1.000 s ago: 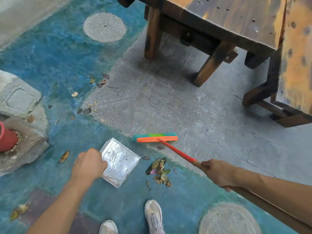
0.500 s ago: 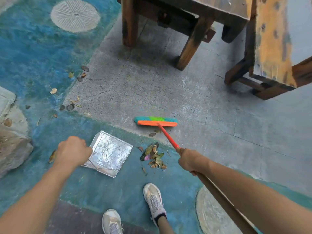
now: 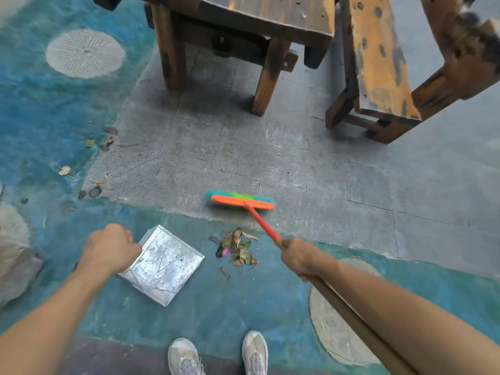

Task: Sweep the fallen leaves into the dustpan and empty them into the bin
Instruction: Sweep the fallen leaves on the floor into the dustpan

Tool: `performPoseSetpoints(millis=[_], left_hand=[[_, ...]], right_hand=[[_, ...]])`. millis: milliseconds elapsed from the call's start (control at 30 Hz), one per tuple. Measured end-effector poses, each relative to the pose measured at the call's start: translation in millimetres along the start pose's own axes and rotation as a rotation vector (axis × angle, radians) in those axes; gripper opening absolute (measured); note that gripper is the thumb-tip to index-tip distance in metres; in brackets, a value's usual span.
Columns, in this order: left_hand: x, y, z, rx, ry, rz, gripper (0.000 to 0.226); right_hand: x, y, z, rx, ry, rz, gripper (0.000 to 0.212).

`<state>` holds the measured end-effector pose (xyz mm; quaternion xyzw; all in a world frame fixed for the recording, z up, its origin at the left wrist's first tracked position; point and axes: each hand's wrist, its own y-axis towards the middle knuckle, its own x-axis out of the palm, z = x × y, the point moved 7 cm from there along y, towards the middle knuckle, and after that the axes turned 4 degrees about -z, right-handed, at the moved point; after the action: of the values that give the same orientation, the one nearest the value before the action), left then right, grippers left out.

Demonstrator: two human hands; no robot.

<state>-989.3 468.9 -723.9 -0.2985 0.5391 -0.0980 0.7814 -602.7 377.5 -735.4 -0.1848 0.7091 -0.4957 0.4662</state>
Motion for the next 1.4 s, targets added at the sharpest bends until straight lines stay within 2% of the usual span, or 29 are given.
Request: performPoseSetpoints(millis=[100, 267, 400, 500, 567, 667, 767, 800, 900, 967, 1067, 1167, 1400], left_hand=[[2.6, -12.8, -3.1, -0.003, 0.028, 0.001, 0.022], [1.1, -29.0, -16.5, 0.004, 0.048, 0.023, 0.028], [-0.4, -46.5, -26.7, -0.013, 0.042, 0.054, 0.027], [-2.6, -59.9, -33.3, -0.032, 0.010, 0.066, 0.027], [-6.7, -66.7, -40.1, -0.024, 0.008, 0.076, 0.026], [-11.1, -73.2, -55.9, -0.007, 0.011, 0.063, 0.023], [-25.1, -79.4, -74.1, -0.015, -0.040, 0.044, 0.019], [-31.4, -79.9, -80.0, -0.015, -0.062, 0.043, 0.018], [-53.1, -76.2, -98.8, -0.020, -0.120, 0.047, 0.016], [-64.3, -74.7, -108.6, -0.027, -0.152, 0.044, 0.015], [-79.7, -71.2, -128.5, -0.038, -0.224, 0.058, 0.010], [-96.8, -66.5, -150.4, -0.043, -0.248, 0.082, 0.011], [-150.4, -18.8, -194.1, -0.080, -0.315, 0.160, 0.016]], right_hand=[[2.0, 15.8, -17.4, 0.046, 0.078, 0.021, 0.040], [51.0, 11.6, -8.9, 0.042, -0.027, -0.039, 0.027], [83.0, -5.5, 21.8, 0.037, -0.152, -0.119, 0.043], [76.0, -24.2, 36.4, 0.052, -0.177, -0.133, 0.049], [72.1, -35.1, 40.4, 0.038, -0.133, -0.144, 0.045], [68.2, -40.1, 50.1, -0.024, -0.038, -0.087, 0.025], [61.7, -45.7, 38.4, -0.053, 0.096, -0.016, 0.052], [58.9, -47.2, 26.9, -0.063, 0.127, -0.015, 0.054], [50.2, -46.9, -25.9, -0.103, 0.087, -0.049, 0.036], [40.9, -49.1, -69.3, -0.161, 0.012, -0.028, 0.048], [33.6, -56.9, -139.9, -0.241, -0.014, -0.027, 0.042], [30.2, -62.2, -208.2, -0.305, -0.015, 0.022, 0.045], [14.1, -36.6, -351.3, -0.346, 0.021, 0.038, 0.046]])
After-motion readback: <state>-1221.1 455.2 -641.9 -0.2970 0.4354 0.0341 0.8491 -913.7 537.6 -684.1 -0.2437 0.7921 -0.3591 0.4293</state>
